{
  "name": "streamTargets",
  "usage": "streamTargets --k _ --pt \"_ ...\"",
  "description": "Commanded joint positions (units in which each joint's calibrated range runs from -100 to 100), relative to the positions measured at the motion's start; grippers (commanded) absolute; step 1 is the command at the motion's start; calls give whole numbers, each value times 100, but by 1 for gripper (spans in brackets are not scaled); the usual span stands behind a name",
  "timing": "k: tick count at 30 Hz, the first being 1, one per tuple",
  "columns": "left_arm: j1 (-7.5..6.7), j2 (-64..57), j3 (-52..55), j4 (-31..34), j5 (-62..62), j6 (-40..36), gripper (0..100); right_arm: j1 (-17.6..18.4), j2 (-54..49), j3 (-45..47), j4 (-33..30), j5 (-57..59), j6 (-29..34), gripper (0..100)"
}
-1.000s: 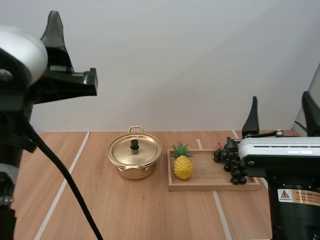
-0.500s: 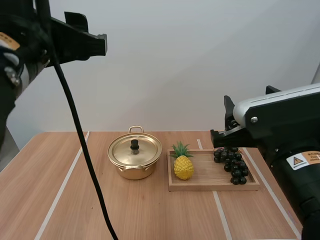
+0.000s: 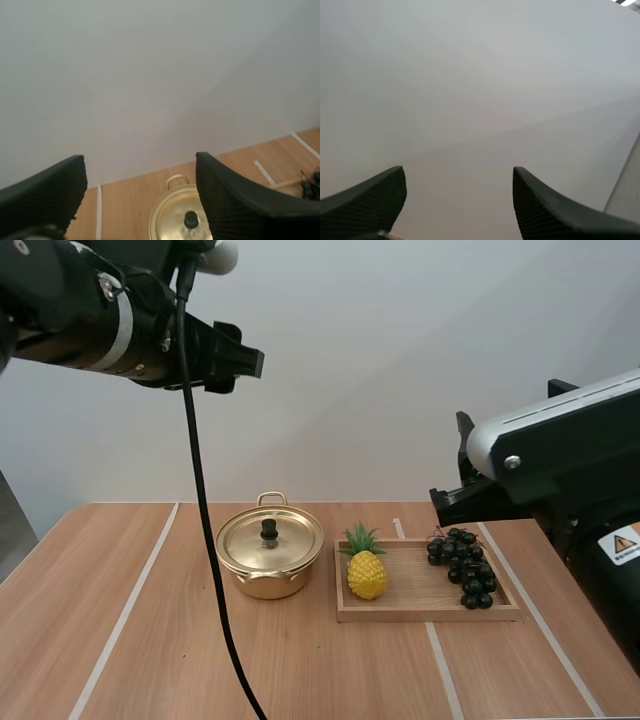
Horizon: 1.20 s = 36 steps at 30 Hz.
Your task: Open the pot, put the pineapple inside, and close it
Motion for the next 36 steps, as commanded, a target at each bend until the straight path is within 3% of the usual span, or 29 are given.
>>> streamTargets --k 1,11,17,29,32,36 --pt "-19 467 -227 -384 859 427 100 -16 0 -62 -77 -16 -24 100" --pt "-19 2069 -441 -451 2466 1305 100 -16 0 -62 -119 685 131 100" --pt "-19 2666 -441 -505 2513 1785 100 -51 0 -62 -119 986 131 100" --pt "-19 3458 -441 -528 2660 1808 100 -148 0 -62 -107 1039 131 100" --pt "-74 3705 -441 -515 2660 1808 100 -181 0 -62 -107 1151 131 100" --pt "-274 3957 -441 -515 2660 1808 100 -197 0 -62 -107 1419 131 100"
